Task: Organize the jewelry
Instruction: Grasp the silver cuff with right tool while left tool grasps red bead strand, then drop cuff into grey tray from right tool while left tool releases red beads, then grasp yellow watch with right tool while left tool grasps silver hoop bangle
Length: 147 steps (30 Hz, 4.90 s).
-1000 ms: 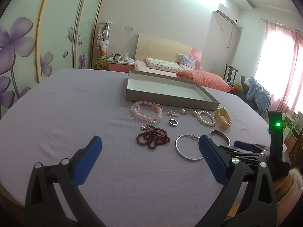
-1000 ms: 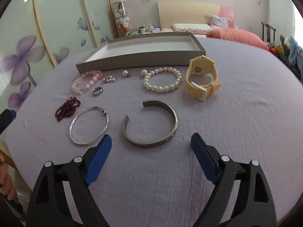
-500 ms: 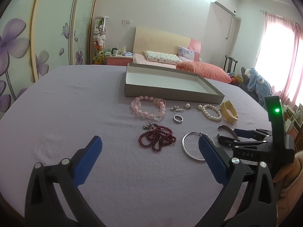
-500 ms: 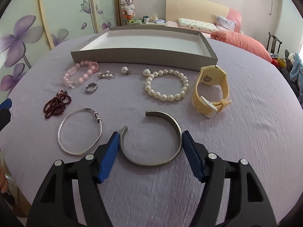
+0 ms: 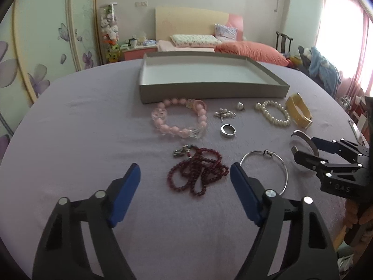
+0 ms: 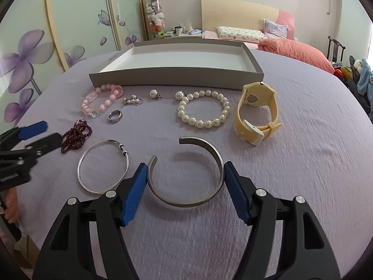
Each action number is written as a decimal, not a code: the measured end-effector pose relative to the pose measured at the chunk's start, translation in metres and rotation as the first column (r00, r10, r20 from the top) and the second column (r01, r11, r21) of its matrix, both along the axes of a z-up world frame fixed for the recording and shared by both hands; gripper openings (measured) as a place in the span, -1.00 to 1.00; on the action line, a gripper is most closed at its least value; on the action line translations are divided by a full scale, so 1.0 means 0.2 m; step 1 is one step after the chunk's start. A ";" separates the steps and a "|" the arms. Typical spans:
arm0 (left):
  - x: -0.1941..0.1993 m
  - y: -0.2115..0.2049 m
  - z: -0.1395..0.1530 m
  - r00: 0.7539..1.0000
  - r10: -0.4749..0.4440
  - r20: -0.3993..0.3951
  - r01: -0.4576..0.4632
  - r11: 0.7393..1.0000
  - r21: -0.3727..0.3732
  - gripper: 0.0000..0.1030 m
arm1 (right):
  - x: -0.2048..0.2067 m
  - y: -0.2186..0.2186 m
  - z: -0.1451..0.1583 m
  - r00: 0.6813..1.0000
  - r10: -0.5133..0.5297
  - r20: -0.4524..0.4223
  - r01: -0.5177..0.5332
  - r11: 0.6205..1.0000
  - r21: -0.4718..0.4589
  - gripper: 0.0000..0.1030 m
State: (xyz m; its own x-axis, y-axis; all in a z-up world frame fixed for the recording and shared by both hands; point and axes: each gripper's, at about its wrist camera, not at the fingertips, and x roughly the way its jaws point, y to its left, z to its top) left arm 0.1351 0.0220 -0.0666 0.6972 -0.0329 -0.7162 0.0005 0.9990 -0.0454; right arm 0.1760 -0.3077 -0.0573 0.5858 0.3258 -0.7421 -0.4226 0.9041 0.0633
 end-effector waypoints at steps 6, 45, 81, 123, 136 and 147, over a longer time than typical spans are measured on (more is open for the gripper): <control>0.09 -0.04 -0.04 0.999 -0.011 -0.045 0.010 1.000 -0.009 0.30 | 0.00 -0.01 0.01 1.000 -0.004 0.003 0.004 1.000 0.011 0.29; 0.06 0.12 0.42 0.988 -0.002 0.155 0.018 0.995 -0.098 -0.83 | 0.06 0.00 0.37 0.987 0.016 0.163 -0.038 0.990 0.139 0.29; 1.30 0.25 0.32 0.997 0.011 0.080 0.000 0.990 -0.141 -0.82 | 1.48 0.34 0.05 0.947 -0.208 -0.246 0.197 0.978 -0.072 0.63; 0.25 0.14 0.33 0.985 0.064 0.159 -0.049 0.994 -0.100 0.54 | 0.61 -0.11 0.18 0.977 -0.211 -0.013 0.212 0.977 0.041 0.64; 0.03 -0.04 0.22 0.991 -0.009 0.135 0.020 0.996 -0.081 0.60 | 0.56 -0.10 0.05 0.967 -0.253 -0.040 0.253 0.967 0.009 0.54; 0.01 -0.11 0.16 0.994 -0.052 0.100 0.061 0.994 -0.087 0.61 | 0.58 -0.15 0.00 0.961 -0.263 -0.083 0.265 0.964 0.010 0.04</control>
State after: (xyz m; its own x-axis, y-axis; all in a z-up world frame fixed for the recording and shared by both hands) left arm 0.1380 0.0000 -0.0355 0.7584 -0.1352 -0.6376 0.0657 0.9891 -0.1316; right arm 0.2928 -0.3377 -0.0574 0.5917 0.1837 -0.7850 -0.1621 0.9809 0.1073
